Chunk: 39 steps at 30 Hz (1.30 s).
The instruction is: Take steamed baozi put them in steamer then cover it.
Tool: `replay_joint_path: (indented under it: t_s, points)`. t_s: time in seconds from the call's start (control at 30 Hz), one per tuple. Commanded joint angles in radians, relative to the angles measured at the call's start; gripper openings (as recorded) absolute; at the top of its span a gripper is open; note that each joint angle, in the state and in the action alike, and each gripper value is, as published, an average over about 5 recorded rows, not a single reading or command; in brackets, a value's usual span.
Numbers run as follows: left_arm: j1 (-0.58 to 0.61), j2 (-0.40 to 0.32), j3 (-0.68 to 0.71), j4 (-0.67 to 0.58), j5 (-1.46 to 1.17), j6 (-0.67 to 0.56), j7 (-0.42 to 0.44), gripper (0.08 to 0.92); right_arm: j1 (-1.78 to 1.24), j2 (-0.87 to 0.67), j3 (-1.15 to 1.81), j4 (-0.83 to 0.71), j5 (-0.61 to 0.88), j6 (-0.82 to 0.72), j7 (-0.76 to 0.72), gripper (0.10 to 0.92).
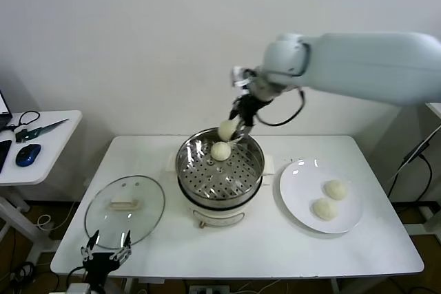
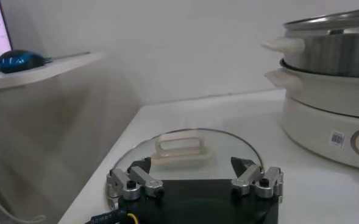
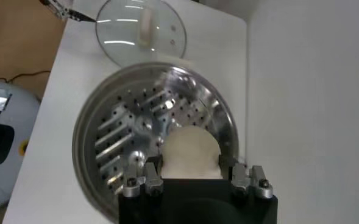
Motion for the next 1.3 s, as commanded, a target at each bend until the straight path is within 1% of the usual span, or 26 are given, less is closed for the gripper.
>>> replay_joint_path:
  t_s: [0.03, 0.27, 0.47, 0.7, 0.8, 0.9, 1.03, 1.1, 1.2, 1.3]
  points:
    - [0.000, -0.003, -0.001, 0.000, 0.000, 0.000, 0.000, 0.823, -0.210, 0.177, 0.041, -0.102, -0.035, -0.054, 0.082, 0.628]
    - [0.002, 0.000, -0.003, 0.004, -0.002, -0.001, 0.000, 0.823, -0.317, 0.198, 0.056, -0.181, -0.101, -0.063, 0.105, 0.628]
    - [0.001, 0.001, -0.002, 0.008, -0.002, -0.002, 0.000, 0.823, -0.362, 0.223, 0.078, -0.249, -0.120, -0.062, 0.112, 0.628]
    - [0.000, 0.001, -0.001, 0.010, -0.002, -0.004, 0.000, 0.823, -0.371, 0.233, 0.077, -0.269, -0.129, -0.061, 0.111, 0.630]
    - [0.000, 0.000, 0.000, 0.008, -0.001, -0.004, 0.000, 0.823, -0.358, 0.224, 0.078, -0.255, -0.128, -0.053, 0.105, 0.663]
    - [0.000, -0.002, 0.001, 0.006, -0.001, -0.003, 0.000, 0.823, -0.323, 0.203, 0.083, -0.225, -0.128, -0.030, 0.085, 0.731]
    - [0.001, -0.002, 0.001, 0.004, 0.000, -0.003, -0.001, 0.823, -0.217, 0.131, 0.070, -0.177, -0.127, 0.031, 0.018, 0.808]
    - [0.001, -0.004, 0.001, 0.003, 0.000, -0.003, -0.001, 0.823, -0.142, 0.069, 0.046, -0.151, -0.118, 0.081, -0.040, 0.818]
    - [0.003, -0.006, 0.002, 0.000, 0.001, -0.002, -0.001, 0.823, -0.026, -0.075, -0.021, -0.103, -0.104, 0.162, -0.162, 0.822]
    - [0.005, -0.007, 0.001, -0.003, 0.002, -0.001, -0.001, 0.823, 0.084, -0.231, -0.120, -0.043, -0.138, 0.219, -0.261, 0.823]
